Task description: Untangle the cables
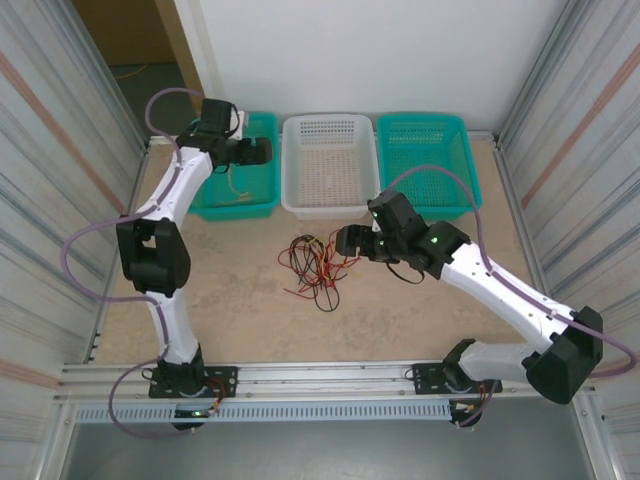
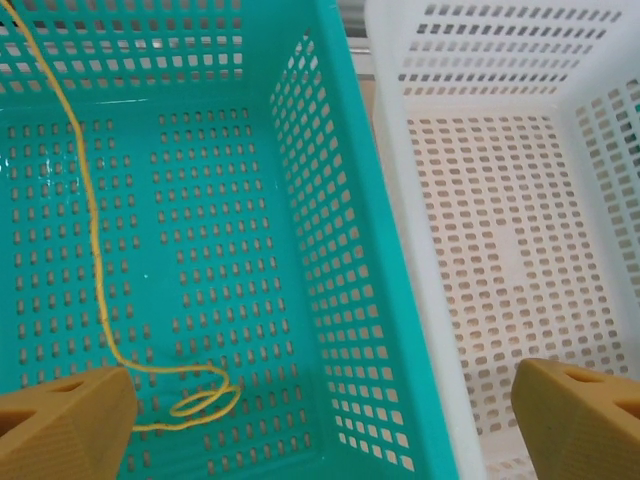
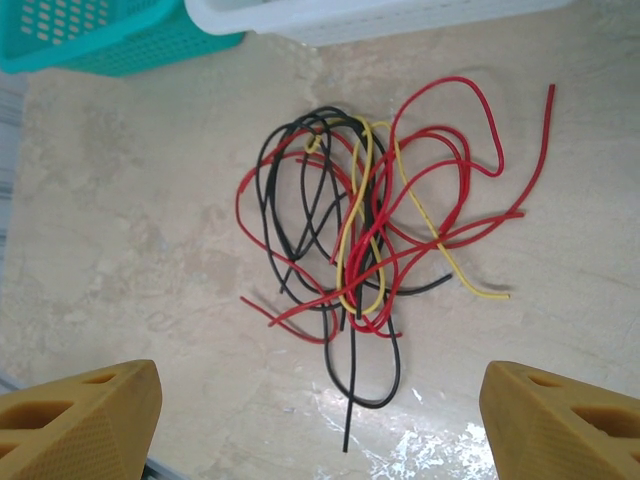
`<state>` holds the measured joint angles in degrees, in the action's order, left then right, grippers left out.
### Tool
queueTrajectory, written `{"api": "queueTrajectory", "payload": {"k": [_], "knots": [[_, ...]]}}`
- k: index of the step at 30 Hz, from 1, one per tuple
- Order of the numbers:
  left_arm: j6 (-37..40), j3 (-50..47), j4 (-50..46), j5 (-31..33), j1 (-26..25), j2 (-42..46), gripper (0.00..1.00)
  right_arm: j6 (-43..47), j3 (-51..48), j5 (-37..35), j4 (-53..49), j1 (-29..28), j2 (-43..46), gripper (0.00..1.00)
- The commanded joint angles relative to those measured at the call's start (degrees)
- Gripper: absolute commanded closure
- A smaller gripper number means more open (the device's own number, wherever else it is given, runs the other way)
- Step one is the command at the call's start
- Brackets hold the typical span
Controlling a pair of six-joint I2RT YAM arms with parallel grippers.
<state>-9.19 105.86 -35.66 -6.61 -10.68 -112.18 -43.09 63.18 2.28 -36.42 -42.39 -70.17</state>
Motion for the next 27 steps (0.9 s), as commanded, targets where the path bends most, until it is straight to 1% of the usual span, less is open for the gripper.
{"api": "queueTrajectory", "payload": {"k": [1,5,8,11,15,17,18,20,22,24,27], "knots": [[0.5,-3.6,-1.8,2.6,-2.2,5.3,0.08,-1.2,-1.4,-1.9,0.0,-0.5,-0.7,0.18],[-0.3,-11.7,-1.3,1.5,-5.8,10.1,0.17,-2.2,-3.1,-2.3,0.1,-1.0,-3.4,0.19],[0.9,-17.2,-1.3,2.6,-10.0,15.1,0.17,-2.2,-3.7,-3.3,0.2,-2.0,-6.3,0.19],[1.8,-22.6,-1.3,1.3,-14.7,20.6,0.16,-2.3,-3.4,-3.4,0.8,-2.2,-10.0,0.19],[-2.6,-29.5,-1.3,-2.7,-18.7,27.0,0.16,-2.5,-1.7,-3.2,1.6,-2.6,-14.8,0.20],[-6.1,-33.7,-0.6,-4.6,-19.4,29.8,0.20,-2.4,-0.8,-3.3,2.5,-3.1,-16.9,0.25],[-8.1,-35.6,-0.6,-6.0,-19.6,31.0,0.24,-2.4,-0.3,-3.6,2.7,-3.1,-18.0,0.30],[-10.8,-38.6,-0.8,-8.7,-19.6,32.9,0.34,-2.4,1.3,-3.9,2.8,-3.1,-20.5,0.42],[-12.1,-41.4,-0.5,-11.3,-19.6,35.2,0.47,-2.2,3.2,-4.0,3.2,-3.1,-23.3,0.58],[-12.9,-44.3,1.3,-13.1,-19.6,37.9,0.55,-1.9,4.5,-4.5,4.3,-3.1,-25.3,0.62],[-14.3,-47.7,3.7,-13.0,-19.6,41.9,0.58,-2.8,5.2,-6.3,6.8,-2.8,-27.5,0.62]]}}
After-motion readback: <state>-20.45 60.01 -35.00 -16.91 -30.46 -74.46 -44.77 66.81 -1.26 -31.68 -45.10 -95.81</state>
